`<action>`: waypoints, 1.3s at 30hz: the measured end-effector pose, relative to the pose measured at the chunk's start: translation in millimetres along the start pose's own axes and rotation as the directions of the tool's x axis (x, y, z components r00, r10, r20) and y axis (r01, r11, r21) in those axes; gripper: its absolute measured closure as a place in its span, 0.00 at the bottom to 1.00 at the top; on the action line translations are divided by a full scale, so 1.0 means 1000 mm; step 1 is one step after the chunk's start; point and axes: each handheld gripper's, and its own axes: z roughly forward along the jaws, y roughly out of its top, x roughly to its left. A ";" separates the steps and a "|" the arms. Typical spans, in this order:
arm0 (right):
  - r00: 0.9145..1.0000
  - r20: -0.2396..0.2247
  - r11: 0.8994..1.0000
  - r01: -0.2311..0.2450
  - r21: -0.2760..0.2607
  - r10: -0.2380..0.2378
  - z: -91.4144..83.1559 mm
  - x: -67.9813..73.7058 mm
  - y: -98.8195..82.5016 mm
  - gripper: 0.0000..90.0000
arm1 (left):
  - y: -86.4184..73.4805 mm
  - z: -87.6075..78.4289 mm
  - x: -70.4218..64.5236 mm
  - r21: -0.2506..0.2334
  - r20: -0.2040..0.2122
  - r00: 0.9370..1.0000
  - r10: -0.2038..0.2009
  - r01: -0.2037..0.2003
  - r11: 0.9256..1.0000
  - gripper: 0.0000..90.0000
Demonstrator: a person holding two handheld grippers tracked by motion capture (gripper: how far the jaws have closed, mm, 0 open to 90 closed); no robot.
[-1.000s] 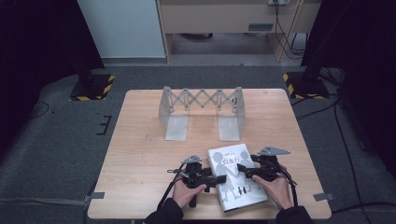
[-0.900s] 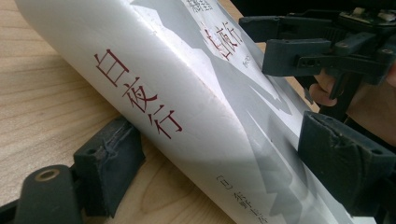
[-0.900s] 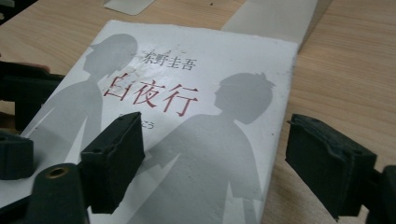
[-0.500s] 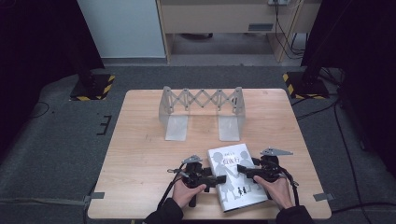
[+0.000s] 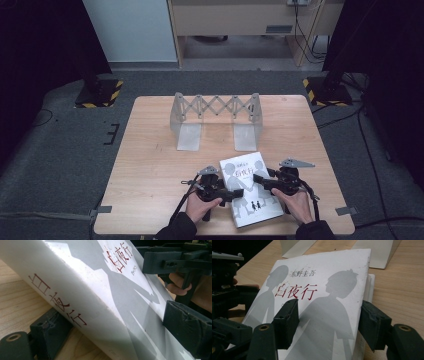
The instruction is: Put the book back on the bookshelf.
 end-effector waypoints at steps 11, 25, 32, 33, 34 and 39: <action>0.999 -0.043 1.000 0.002 -0.021 -0.003 0.003 0.007 0.003 0.48 | 0.000 0.001 0.004 -0.014 0.036 0.999 -0.026 0.027 1.000 0.09; 0.996 -0.081 0.999 -0.029 -0.025 0.027 0.004 0.003 0.002 0.48 | -0.001 -0.004 0.007 -0.097 0.085 0.993 -0.086 0.095 0.991 0.26; 0.994 -0.101 0.999 -0.037 -0.033 0.034 0.002 0.004 0.002 0.49 | 0.001 -0.006 0.003 -0.110 0.102 0.991 -0.085 0.096 0.989 0.28; 0.993 -0.109 0.998 -0.046 -0.037 0.042 0.001 0.004 0.002 0.50 | 0.002 -0.007 0.002 -0.115 0.102 0.992 -0.078 0.090 0.989 0.30; 0.993 -0.113 0.998 -0.051 -0.040 0.046 0.000 0.004 0.003 0.50 | 0.003 -0.007 0.001 -0.117 0.100 0.993 -0.063 0.075 0.990 0.30; 0.992 -0.115 0.998 -0.050 -0.048 0.045 -0.001 0.004 0.004 0.50 | 0.004 -0.007 0.000 -0.119 0.094 0.994 -0.056 0.067 0.991 0.30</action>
